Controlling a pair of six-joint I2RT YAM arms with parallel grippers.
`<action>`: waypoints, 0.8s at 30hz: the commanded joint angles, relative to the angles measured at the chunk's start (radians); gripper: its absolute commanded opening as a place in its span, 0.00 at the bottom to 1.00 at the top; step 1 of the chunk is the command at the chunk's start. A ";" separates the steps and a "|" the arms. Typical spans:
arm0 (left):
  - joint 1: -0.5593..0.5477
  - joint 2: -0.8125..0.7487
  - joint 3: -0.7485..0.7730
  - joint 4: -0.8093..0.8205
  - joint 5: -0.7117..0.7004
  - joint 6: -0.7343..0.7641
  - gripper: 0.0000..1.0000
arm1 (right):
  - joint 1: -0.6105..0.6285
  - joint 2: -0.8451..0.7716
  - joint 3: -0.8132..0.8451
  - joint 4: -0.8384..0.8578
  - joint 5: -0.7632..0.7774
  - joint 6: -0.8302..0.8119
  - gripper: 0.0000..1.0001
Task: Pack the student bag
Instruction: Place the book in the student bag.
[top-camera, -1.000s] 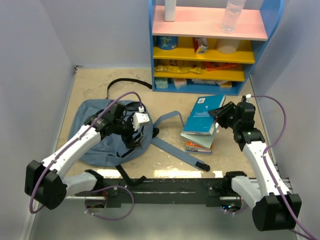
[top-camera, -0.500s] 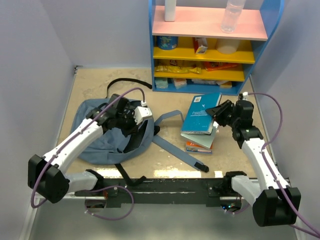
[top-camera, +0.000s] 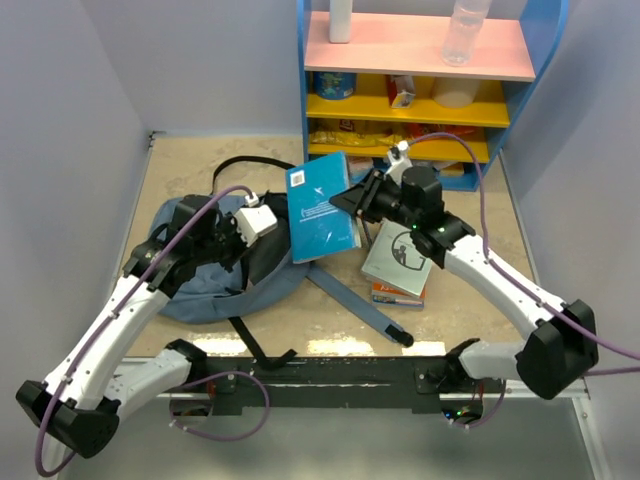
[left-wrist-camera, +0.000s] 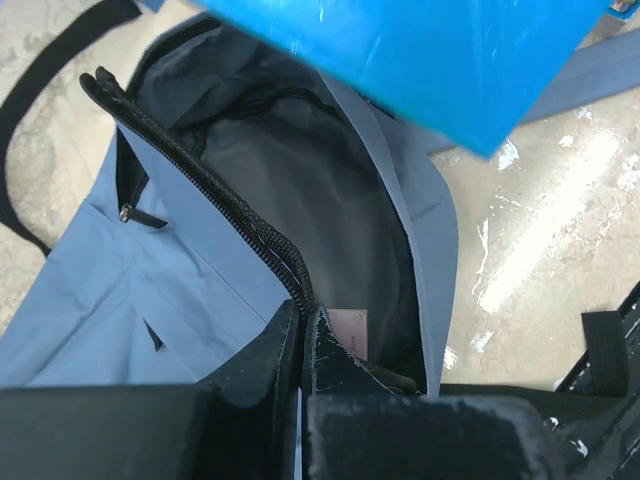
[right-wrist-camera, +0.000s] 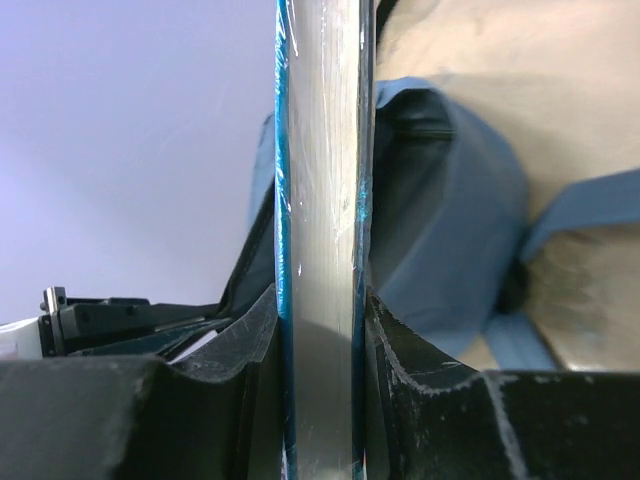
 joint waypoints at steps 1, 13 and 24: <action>0.006 -0.050 -0.004 0.057 -0.038 -0.027 0.00 | 0.100 0.054 0.114 0.211 -0.006 0.063 0.00; 0.007 -0.095 -0.038 0.099 -0.029 -0.038 0.00 | 0.194 0.169 0.119 0.059 0.023 0.106 0.00; 0.006 -0.075 -0.010 -0.061 0.315 0.160 0.00 | 0.271 0.457 0.209 0.251 0.014 0.285 0.00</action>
